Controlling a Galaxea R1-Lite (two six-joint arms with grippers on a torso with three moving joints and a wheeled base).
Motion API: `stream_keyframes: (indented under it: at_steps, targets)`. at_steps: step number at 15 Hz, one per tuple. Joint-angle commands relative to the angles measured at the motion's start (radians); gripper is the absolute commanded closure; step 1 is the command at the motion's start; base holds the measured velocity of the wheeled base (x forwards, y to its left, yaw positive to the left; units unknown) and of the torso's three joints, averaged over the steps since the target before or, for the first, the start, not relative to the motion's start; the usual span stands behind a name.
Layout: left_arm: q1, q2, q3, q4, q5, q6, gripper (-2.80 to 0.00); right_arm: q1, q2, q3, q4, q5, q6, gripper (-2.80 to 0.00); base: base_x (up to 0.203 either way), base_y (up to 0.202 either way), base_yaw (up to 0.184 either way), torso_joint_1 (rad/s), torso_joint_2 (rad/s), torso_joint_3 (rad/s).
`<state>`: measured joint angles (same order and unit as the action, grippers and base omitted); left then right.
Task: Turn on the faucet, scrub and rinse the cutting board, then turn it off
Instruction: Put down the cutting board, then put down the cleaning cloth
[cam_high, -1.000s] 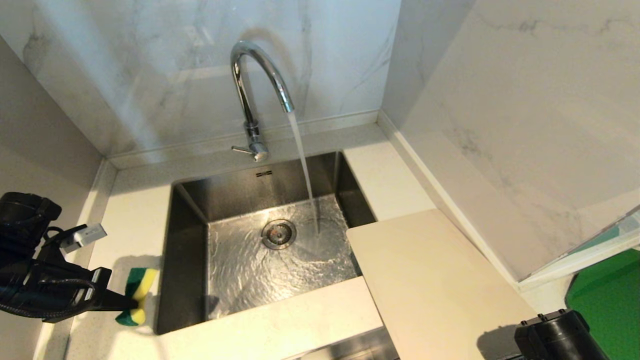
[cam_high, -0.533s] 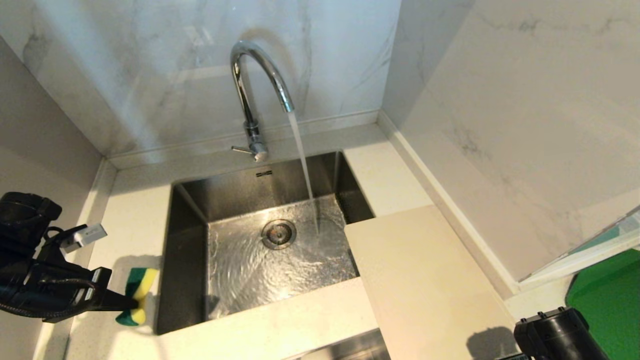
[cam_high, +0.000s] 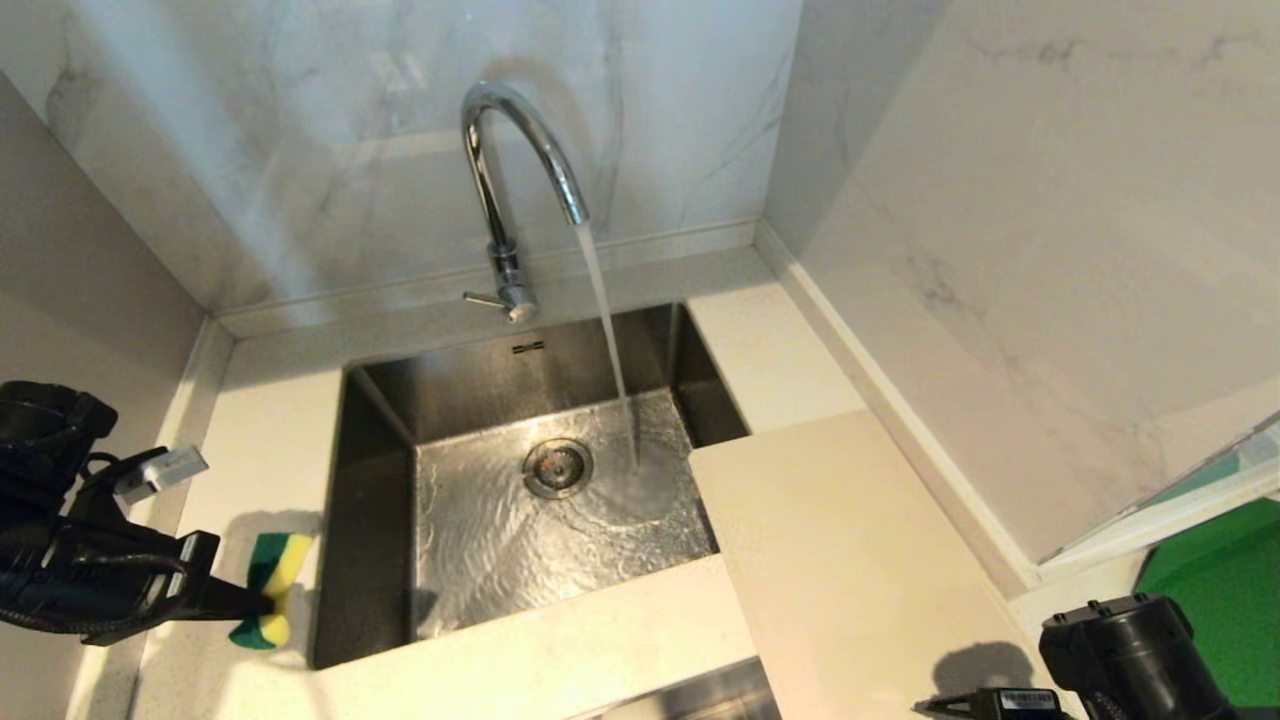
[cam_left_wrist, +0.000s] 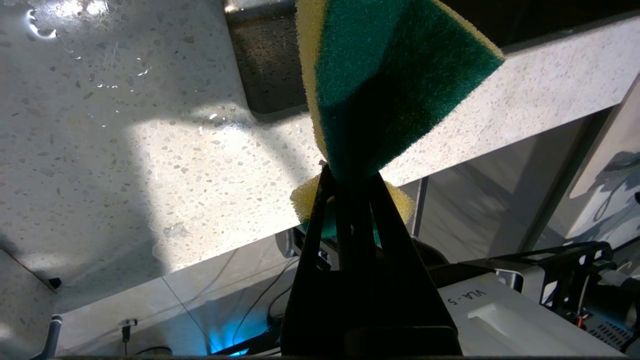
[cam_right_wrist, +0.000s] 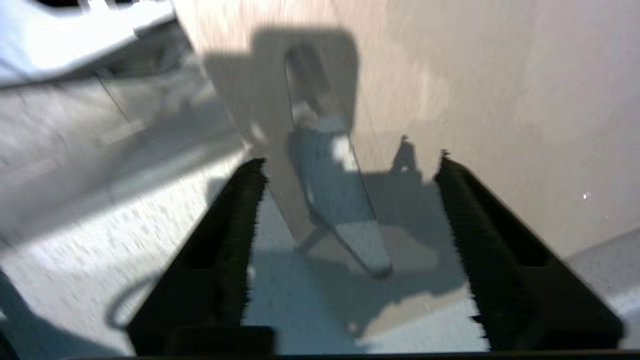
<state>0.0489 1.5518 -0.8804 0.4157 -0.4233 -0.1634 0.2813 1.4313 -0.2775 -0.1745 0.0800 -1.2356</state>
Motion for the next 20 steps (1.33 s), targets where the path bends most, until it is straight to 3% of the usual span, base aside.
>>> stream_keyframes:
  at_steps: [1,3,6,9,15,17,20]
  targets:
    - [0.000,-0.029,0.004,0.004,-0.001,-0.006,0.00,-0.001,-0.033,-0.004,-0.003,0.021,0.010,0.00,0.000,0.000,0.000,0.000,0.00,0.000]
    - [0.014,-0.038,0.008,0.005,0.006,-0.015,0.00,-0.001,-0.054,-0.003,-0.026,0.023,0.013,0.00,0.000,0.000,0.000,0.000,0.00,0.000]
    - [0.027,-0.046,0.012,0.005,0.103,-0.015,0.00,-0.003,-0.062,-0.002,-0.091,0.042,0.056,0.00,0.000,0.000,0.000,0.000,0.00,0.000]
    - [0.028,-0.072,0.042,0.005,0.189,-0.015,0.00,-0.028,-0.061,0.009,-0.146,0.143,0.073,0.00,0.000,0.000,0.000,0.000,0.00,0.000]
    - [0.030,-0.039,0.084,-0.006,0.307,-0.008,0.00,-0.114,-0.027,0.096,-0.371,0.236,0.085,0.00,0.000,0.000,0.000,0.000,0.00,0.000]
    - [0.030,0.011,0.110,-0.089,0.367,-0.008,0.00,-0.116,-0.028,0.138,-0.430,0.240,0.085,0.00,0.000,0.000,0.000,0.000,0.00,0.000]
    - [0.031,0.068,0.135,-0.144,0.383,-0.006,0.00,-0.125,-0.075,0.145,-0.437,0.261,0.113,0.00,0.000,0.000,0.000,0.000,0.00,0.000]
